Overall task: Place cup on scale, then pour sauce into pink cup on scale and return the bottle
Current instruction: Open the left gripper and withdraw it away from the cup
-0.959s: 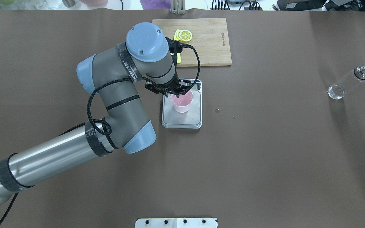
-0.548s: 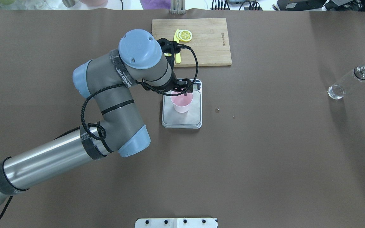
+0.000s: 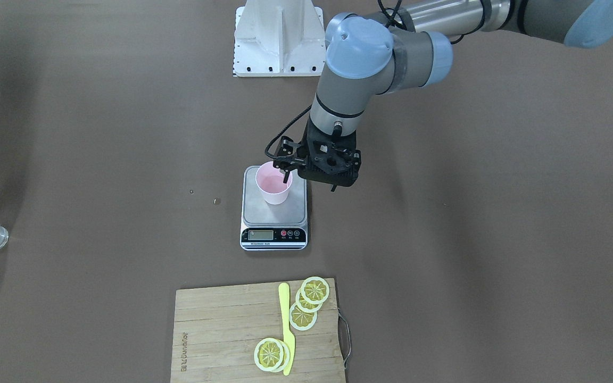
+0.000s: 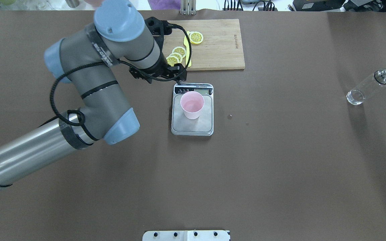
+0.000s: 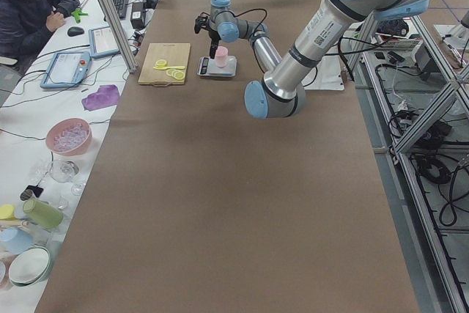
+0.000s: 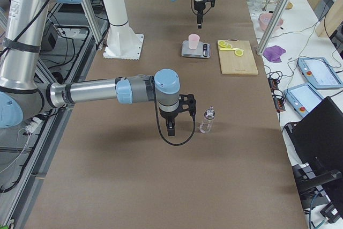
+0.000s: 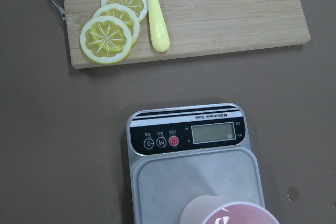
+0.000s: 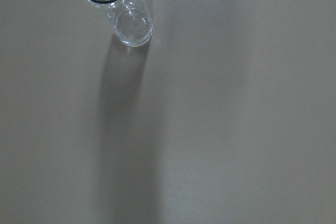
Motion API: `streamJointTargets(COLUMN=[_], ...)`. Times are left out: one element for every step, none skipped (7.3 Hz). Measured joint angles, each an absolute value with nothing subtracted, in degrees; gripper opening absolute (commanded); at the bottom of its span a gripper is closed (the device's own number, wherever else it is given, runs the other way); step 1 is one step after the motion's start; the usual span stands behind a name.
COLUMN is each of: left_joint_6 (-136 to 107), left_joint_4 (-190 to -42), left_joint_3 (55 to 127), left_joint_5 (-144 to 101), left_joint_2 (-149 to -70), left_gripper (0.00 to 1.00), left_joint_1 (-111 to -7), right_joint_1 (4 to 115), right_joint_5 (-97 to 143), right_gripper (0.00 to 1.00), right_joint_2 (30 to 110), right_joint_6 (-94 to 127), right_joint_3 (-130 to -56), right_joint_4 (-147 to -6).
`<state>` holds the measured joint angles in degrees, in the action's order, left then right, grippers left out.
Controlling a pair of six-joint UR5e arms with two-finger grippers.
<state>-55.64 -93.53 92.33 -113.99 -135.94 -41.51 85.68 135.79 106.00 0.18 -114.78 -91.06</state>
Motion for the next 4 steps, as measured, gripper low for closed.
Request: streamJointTargets(left_joint_6=[-50.1,-43.0,-33.9,-24.1], left_joint_4=[-87.6,-81.2,-76.3,-73.6], left_joint_3=[97.0,102.0,105.6,107.3], left_joint_5=[-114.5,-114.7,-115.1,-116.5], left_joint_2=[-133.4,-130.2,-126.8,-123.5], left_gripper=[0.98,0.98,0.98,0.98], left_joint_1=[-44.1,-47.3,-51.4,-56.5], right_joint_1=[85.7,85.7,85.7,85.6], right_joint_5=[135.8,135.8,135.8,135.8], right_gripper=[1.00,1.00,1.00,1.00], right_joint_2=[106.0,105.9,105.9,105.9], right_joint_6=[0.1,0.0,-0.1,-0.2], right_joint_3=[-114.8,-114.8,-114.8,-114.8], right_joint_4=[-91.1,-91.0,-90.8,-90.4])
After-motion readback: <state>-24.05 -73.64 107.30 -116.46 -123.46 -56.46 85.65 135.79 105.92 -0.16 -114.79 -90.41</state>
